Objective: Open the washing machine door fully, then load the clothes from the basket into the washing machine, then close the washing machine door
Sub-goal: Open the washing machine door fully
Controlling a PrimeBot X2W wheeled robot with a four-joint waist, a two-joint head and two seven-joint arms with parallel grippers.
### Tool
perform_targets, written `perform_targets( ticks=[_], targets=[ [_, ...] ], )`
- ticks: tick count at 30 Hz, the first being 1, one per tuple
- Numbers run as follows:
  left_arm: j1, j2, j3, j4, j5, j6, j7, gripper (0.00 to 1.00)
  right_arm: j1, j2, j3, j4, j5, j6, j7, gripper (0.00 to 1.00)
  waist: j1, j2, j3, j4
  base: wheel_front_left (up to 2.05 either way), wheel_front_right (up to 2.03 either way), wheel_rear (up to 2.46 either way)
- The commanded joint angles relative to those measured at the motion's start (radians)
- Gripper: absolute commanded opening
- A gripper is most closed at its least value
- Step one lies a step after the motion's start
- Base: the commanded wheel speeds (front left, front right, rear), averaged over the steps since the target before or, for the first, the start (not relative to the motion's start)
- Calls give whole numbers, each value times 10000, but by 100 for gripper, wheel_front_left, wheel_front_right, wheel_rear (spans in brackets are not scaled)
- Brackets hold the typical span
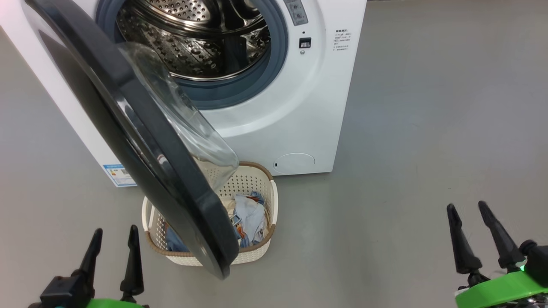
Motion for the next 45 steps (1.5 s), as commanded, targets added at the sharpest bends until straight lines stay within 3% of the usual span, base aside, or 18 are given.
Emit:
perform_targets(
  ticks=[1,35,36,37,38,39,45],
  targets=[
    [-91,115,271,-326,-101,93,-63,100,7,-51,181,-175,-136,16,-90,100,0,0,3,22,0,0,0],
    [-8,113,-43,-286,-288,310,-63,100,92,241,201,411,-529,16,-131,100,0,0,-38,254,0,0,0],
    [-10,113,-46,-277,-291,306,-63,94,92,244,200,417,-532,16,-131,100,0,0,-39,260,0,0,0],
    [-6,112,-55,-265,-299,296,-63,50,95,252,199,415,-538,16,-131,100,0,0,-37,263,0,0,0],
    [-2,112,-69,-249,-302,278,-63,14,100,261,189,419,-547,16,-131,100,0,0,-34,269,0,0,0],
    [7,112,-90,-219,-307,248,-63,0,111,278,181,452,-541,16,-131,100,0,0,-39,275,0,0,0],
    [7,112,-86,-166,-387,203,-63,0,88,327,162,476,-558,16,-131,100,0,0,-66,309,0,0,0]
  ],
)
